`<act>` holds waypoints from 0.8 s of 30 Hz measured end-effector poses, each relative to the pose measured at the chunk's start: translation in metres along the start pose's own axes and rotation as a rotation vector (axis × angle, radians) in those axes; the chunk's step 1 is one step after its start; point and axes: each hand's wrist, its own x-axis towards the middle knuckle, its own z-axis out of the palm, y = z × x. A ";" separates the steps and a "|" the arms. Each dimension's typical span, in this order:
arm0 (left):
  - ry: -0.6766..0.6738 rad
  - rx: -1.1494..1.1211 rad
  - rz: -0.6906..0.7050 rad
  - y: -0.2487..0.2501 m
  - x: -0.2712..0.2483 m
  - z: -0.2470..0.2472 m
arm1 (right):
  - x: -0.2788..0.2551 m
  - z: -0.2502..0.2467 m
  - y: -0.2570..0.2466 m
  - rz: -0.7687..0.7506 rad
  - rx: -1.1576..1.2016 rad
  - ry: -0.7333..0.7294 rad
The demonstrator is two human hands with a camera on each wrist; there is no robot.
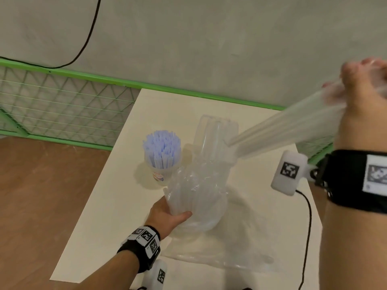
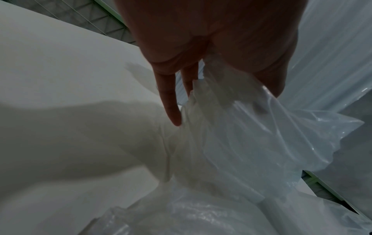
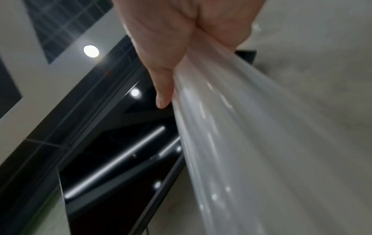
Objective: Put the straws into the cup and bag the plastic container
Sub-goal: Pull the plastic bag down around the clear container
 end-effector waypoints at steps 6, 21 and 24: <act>0.008 0.013 0.003 0.000 -0.001 0.001 | 0.016 0.067 0.092 0.101 -0.110 -0.300; 0.015 -0.003 -0.013 0.004 -0.003 0.002 | -0.025 0.107 0.189 -0.282 -0.967 -1.226; 0.015 0.007 -0.016 0.007 -0.004 0.002 | -0.036 0.119 0.188 -0.197 -1.051 -1.324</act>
